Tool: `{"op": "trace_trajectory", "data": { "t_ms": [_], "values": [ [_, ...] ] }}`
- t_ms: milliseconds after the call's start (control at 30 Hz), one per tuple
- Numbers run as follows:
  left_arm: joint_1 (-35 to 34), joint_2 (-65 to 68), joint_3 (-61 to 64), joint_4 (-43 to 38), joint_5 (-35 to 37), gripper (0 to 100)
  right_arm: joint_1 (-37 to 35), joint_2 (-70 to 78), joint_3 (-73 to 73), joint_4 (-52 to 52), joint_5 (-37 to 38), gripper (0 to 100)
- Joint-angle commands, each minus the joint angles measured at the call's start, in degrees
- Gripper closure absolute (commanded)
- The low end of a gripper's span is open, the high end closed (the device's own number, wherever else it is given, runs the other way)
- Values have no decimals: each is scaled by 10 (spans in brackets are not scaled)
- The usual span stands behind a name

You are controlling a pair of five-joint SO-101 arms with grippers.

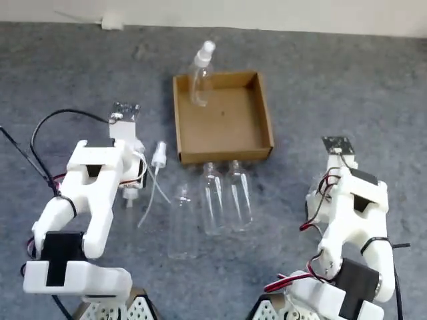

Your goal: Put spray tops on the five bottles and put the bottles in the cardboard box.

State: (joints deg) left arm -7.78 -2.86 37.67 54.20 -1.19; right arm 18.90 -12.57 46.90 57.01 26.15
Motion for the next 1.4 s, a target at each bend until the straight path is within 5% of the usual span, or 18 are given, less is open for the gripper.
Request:
{"op": "trace_trajectory", "data": {
  "t_ms": [0, 500, 767, 1367],
  "values": [
    [-7, -8, -6, -11, -37, 990, 10, -9, -3, -4, -5, 781],
    [-2, -10, -130, 129, -53, 993, 18, -5, -58, 63, -7, 777],
    [17, -9, -67, 84, -42, 993, -18, -3, -135, 111, -7, 653],
    [2, -4, -63, 62, -43, 990, -27, 139, -215, 53, -7, 759]
  ]
}}
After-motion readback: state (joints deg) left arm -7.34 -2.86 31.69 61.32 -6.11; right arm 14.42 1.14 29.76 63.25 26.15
